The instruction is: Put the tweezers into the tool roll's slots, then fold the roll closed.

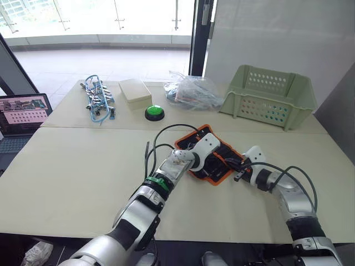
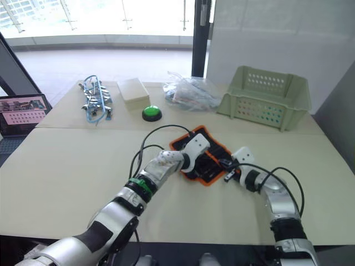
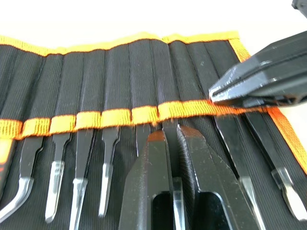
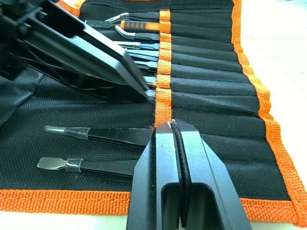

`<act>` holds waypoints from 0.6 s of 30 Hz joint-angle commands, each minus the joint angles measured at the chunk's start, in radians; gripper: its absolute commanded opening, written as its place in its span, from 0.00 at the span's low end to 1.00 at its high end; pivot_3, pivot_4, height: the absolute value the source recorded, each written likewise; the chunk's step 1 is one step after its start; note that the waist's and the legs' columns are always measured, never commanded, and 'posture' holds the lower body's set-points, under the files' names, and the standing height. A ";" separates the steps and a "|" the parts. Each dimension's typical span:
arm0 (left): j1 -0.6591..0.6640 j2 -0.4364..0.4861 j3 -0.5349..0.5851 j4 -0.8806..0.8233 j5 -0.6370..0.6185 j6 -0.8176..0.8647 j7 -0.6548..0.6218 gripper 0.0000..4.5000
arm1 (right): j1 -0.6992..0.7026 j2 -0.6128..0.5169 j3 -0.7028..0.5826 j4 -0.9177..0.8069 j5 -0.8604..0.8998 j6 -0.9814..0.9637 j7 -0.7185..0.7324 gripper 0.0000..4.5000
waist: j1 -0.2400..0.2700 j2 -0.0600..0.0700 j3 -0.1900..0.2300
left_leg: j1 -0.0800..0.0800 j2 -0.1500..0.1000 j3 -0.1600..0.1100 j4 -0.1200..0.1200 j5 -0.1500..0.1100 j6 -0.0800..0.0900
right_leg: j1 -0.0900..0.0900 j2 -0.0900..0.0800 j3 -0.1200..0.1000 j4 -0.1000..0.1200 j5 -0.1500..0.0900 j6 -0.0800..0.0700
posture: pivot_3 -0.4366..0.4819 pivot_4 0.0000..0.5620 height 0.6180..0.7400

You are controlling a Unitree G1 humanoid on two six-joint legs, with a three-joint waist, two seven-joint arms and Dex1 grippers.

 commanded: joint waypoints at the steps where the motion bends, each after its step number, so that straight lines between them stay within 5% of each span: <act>1: -0.037 -0.030 0.022 0.030 0.003 -0.034 -0.002 0.01 | 0.028 0.005 0.032 0.014 -0.020 0.041 0.004 0.00 | 0.000 0.000 0.000 | 0.000 0.000 0.000 0.000 0.000 0.000 | 0.000 0.000 0.000 0.000 0.000 0.000 | 0.48 0.27 1.00; 3: -0.034 -0.028 0.031 0.023 0.003 -0.035 0.001 0.01 | 0.028 0.005 0.033 0.014 -0.020 0.043 0.004 0.00 | 0.000 0.000 0.000 | 0.000 0.000 0.000 0.000 0.000 0.000 | 0.000 0.000 0.000 0.000 0.000 0.000 | 0.48 0.27 1.00; 12: 0.101 0.060 0.096 -0.241 -0.060 0.019 -0.056 0.70 | 0.004 0.014 0.048 0.058 -0.030 0.025 0.009 0.00 | -0.018 0.000 0.000 | 0.000 0.001 0.000 0.000 0.000 0.000 | -0.001 0.001 0.000 0.002 0.000 0.000 | 0.48 0.27 1.00; 16: 0.218 0.157 0.169 -0.567 -0.138 0.051 -0.098 0.99 | -0.019 0.022 0.056 0.097 -0.036 0.012 0.011 0.00 | -0.028 0.001 0.000 | 0.000 0.001 0.000 0.000 0.000 0.000 | -0.001 0.000 0.000 0.003 0.000 0.000 | 0.48 0.27 1.00; 18: 0.252 0.205 0.195 -0.678 -0.161 0.087 -0.100 1.00 | -0.029 0.022 0.059 0.115 -0.039 0.004 0.016 0.00 | -0.030 0.001 0.000 | 0.000 0.001 0.000 0.000 0.000 0.000 | -0.001 0.000 0.000 0.003 0.000 0.000 | 0.48 0.27 1.00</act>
